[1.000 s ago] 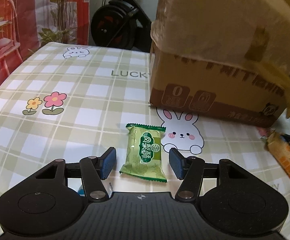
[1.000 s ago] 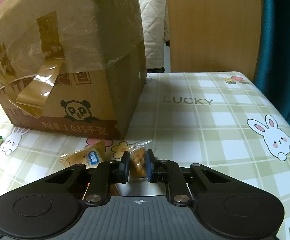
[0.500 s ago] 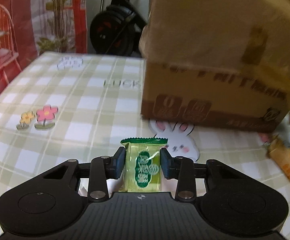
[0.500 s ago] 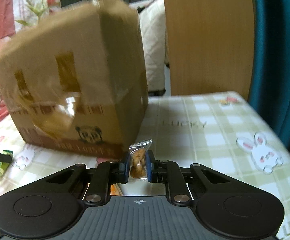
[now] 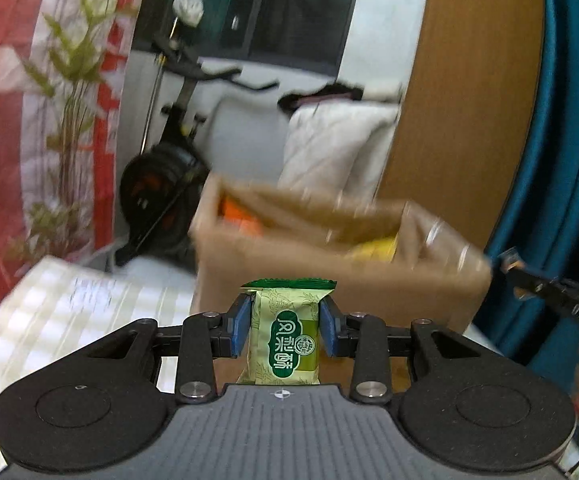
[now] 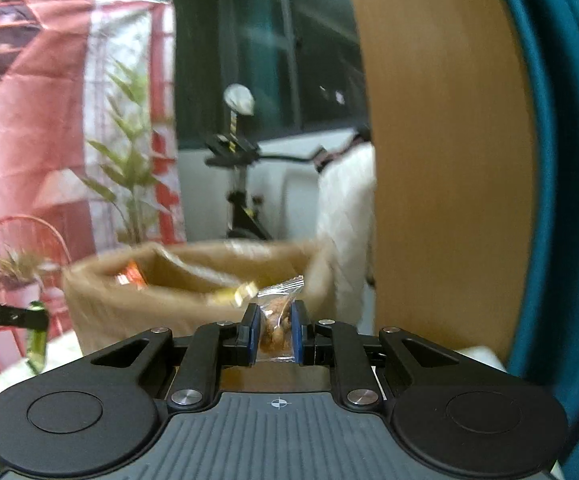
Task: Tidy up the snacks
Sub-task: 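Carry both packets over the box and open both grippers to drop them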
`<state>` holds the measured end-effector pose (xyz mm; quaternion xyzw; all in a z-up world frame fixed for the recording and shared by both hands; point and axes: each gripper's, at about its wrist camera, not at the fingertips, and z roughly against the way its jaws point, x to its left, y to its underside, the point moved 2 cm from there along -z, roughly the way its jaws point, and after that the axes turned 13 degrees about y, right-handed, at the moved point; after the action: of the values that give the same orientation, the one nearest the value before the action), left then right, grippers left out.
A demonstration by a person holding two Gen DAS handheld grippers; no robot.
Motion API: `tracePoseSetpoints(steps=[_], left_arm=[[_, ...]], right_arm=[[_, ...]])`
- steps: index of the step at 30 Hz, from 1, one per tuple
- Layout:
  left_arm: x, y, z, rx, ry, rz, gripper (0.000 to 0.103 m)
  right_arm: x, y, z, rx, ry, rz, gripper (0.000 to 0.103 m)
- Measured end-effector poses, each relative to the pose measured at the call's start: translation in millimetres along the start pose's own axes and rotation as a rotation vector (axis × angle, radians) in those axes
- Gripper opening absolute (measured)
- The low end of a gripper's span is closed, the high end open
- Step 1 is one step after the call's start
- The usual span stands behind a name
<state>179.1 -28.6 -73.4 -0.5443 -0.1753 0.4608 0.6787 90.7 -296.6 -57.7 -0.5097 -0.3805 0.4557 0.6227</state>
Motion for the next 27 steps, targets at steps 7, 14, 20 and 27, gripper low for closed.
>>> tracePoseSetpoints(steps=[7, 14, 20, 27], left_arm=[[-23, -71, -53, -0.078, 0.007, -0.053, 0.038], [-30, -81, -116, 0.018, -0.007, -0.071, 0.039], [-22, -61, -119, 0.041, -0.012, -0.091, 0.069], [-16, -52, -84, 0.043, -0.054, -0.111, 0.069]], right_arm=[[23, -48, -45, 0.0, -0.022, 0.064, 0.015], [40, -41, -91, 0.106, 0.015, 0.086, 0.016], [32, -25, -89, 0.136, 0.028, 0.033, 0.045], [27, -22, -62, 0.104, 0.02, -0.004, 0.062]])
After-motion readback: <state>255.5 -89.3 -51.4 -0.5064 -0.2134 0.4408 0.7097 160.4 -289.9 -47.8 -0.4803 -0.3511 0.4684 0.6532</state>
